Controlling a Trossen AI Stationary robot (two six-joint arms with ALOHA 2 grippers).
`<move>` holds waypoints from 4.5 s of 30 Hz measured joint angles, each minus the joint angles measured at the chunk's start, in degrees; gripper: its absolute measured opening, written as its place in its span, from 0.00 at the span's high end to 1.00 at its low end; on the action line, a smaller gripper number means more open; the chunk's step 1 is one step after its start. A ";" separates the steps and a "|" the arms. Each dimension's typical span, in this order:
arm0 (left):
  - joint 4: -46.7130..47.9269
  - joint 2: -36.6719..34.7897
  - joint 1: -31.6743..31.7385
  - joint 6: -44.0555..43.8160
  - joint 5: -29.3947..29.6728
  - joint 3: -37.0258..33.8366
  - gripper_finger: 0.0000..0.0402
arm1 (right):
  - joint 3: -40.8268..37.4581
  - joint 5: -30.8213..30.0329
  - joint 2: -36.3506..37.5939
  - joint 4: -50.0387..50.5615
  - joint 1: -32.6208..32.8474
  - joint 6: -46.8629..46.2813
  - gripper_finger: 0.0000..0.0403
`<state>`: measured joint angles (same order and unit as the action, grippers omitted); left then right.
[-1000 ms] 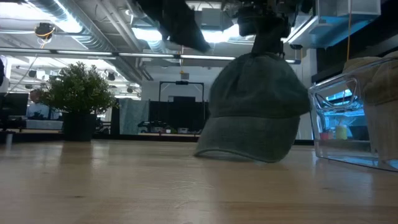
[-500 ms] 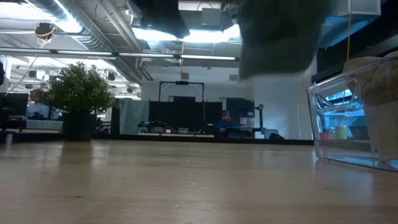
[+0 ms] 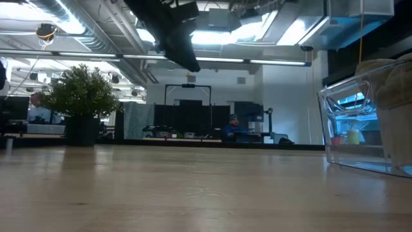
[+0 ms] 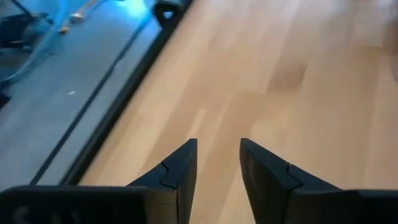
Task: Pick & Place hat
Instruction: Put the black cap into the bottom transparent bin
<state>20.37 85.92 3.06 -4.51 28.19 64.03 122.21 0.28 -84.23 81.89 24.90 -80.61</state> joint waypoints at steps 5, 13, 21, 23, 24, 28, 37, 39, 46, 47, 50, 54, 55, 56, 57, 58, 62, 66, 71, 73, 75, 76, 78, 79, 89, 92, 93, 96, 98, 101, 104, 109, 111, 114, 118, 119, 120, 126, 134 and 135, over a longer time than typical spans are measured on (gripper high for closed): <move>-1.89 1.24 0.74 1.25 -4.23 0.01 0.71 | -1.77 -6.24 -1.04 -0.02 10.49 -13.41 0.92; -3.84 1.52 1.01 1.24 -7.49 0.00 0.71 | -1.85 -13.00 -4.77 0.08 22.78 -29.38 0.92; -3.91 1.50 1.01 1.24 -8.02 0.00 0.71 | -1.85 -13.25 -11.66 6.06 28.58 -40.41 0.92; -3.96 1.50 1.01 1.24 -8.41 0.00 0.71 | -1.85 -13.27 -12.99 7.00 29.50 -42.51 0.92; -4.10 1.50 1.01 1.24 -8.57 0.00 0.71 | -1.85 -13.24 -13.62 7.49 29.87 -43.44 0.92; -4.64 1.50 1.01 1.25 -8.64 0.00 0.71 | -1.85 -12.19 -15.44 7.47 30.67 -45.28 0.92; -5.22 1.50 1.01 1.26 -8.62 0.00 0.71 | -1.75 -11.85 -15.41 8.10 30.86 -46.45 0.92; -5.24 1.50 1.01 1.27 -8.62 0.00 0.71 | -1.01 -11.85 -15.39 8.08 30.86 -46.42 0.92; -5.19 1.50 1.12 2.31 -8.62 0.00 0.71 | 2.13 -15.63 -15.32 8.12 30.84 -44.02 0.92; -5.19 1.50 1.12 2.31 -8.62 0.00 0.71 | 2.36 -15.66 -15.32 8.09 30.82 -43.85 0.92; -5.19 1.50 1.12 2.31 -8.61 0.00 0.71 | 2.86 -15.66 -15.32 8.17 30.85 -43.65 0.92; -5.19 1.50 1.12 2.31 -8.60 0.00 0.71 | 4.17 -15.68 -15.32 8.17 30.86 -42.76 0.92; -5.17 1.50 1.12 2.31 -8.61 0.00 0.71 | 4.44 -15.68 -15.32 8.15 30.86 -42.35 0.92; -5.17 1.50 1.12 2.31 -8.59 0.00 0.71 | 4.55 -15.68 -15.30 8.13 30.85 -42.32 0.92; -5.17 1.51 1.12 2.31 -8.59 0.00 0.71 | 4.55 -15.68 -15.28 8.16 30.84 -42.32 0.92; -5.17 1.50 1.12 2.31 -8.60 0.00 0.71 | 4.26 -15.68 -15.26 8.05 30.82 -42.31 0.92; -5.17 1.50 1.12 2.31 -8.59 0.00 0.71 | 1.08 -14.63 -15.29 8.11 30.82 -42.65 0.92; -5.17 1.51 1.12 2.31 -8.59 0.00 0.71 | -3.57 -11.11 -15.35 8.15 30.86 -44.87 0.92; -5.17 1.50 1.17 2.31 -8.59 0.00 0.71 | -6.74 -10.10 -15.39 8.01 30.86 -45.29 0.92; -5.17 1.50 1.19 2.31 -8.57 0.00 0.71 | -7.67 -9.83 -15.39 7.55 30.84 -45.33 0.91; -5.17 1.50 1.19 2.31 -8.58 0.00 0.71 | -9.06 -9.73 -15.38 6.27 30.82 -45.53 0.89; -5.17 1.50 1.19 2.31 -8.58 0.00 0.71 | -9.89 -9.70 -15.39 5.63 30.82 -46.13 0.88; -5.15 1.50 1.19 2.33 -8.57 0.00 0.71 | -11.77 -9.09 -15.39 5.12 30.82 -47.63 0.88; -5.17 1.50 1.19 2.31 -8.57 0.00 0.71 | -12.79 -7.94 -15.39 4.38 30.82 -48.52 0.89; -5.17 1.50 1.19 3.38 -8.57 0.00 0.72 | -19.28 -5.22 -15.43 -5.69 29.02 -51.39 0.88; -5.19 1.50 1.19 3.38 -8.55 0.00 0.72 | -20.37 -5.62 -15.43 -7.57 27.15 -50.96 0.88; -5.19 1.50 1.19 3.38 -8.55 0.00 0.72 | -20.51 -5.77 -15.43 -7.63 26.68 -51.05 0.89; -5.17 1.50 1.19 3.38 -8.55 0.00 0.72 | -21.63 -5.90 -15.39 -8.95 25.78 -51.33 0.90; -5.17 1.50 1.19 3.38 -8.55 0.00 0.72 | -22.14 -5.57 -15.43 -9.10 25.71 -51.53 0.90; -4.95 1.50 1.19 3.80 -8.55 0.00 0.72 | -22.22 -4.25 -15.43 -8.46 26.18 -52.17 0.88; -4.69 1.50 1.19 3.82 -8.56 0.00 0.72 | -22.07 -2.94 -15.43 -8.07 27.05 -52.15 0.88; -4.82 1.50 1.19 3.84 -8.55 0.00 0.72 | -22.00 6.05 -15.43 -3.73 28.76 -50.96 0.89; -4.95 1.50 1.19 3.84 -8.55 0.00 0.72 | -22.00 9.01 -15.43 -0.74 29.30 -50.90 0.89; -5.17 1.50 1.19 3.82 -8.55 0.00 0.72 | -22.00 11.14 -15.43 3.83 29.72 -49.38 0.87; -5.17 1.50 1.19 3.82 -8.55 0.00 0.72 | -22.00 11.64 -15.43 6.94 29.76 -44.84 0.86; -5.17 1.50 1.19 3.82 -8.55 0.00 0.72 | -22.00 11.21 -15.43 6.82 29.77 -43.15 0.86; -5.15 1.50 1.19 3.82 -8.55 0.00 0.72 | -22.00 11.04 -15.43 6.78 29.72 -41.66 0.86; -5.15 1.50 1.19 3.83 -8.51 0.00 0.72 | -22.00 11.83 -15.41 8.06 28.69 -39.85 0.81; -4.90 1.50 1.19 3.84 -3.98 0.00 0.72 | -21.93 12.45 -15.26 8.28 28.74 -39.02 0.48; -4.60 1.50 1.19 3.86 -3.24 0.00 0.72 | -21.37 12.42 -15.26 8.21 28.73 -38.72 0.44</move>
<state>15.77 87.42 4.25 -0.64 24.95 64.03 100.84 12.70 -99.48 90.10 53.63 -119.33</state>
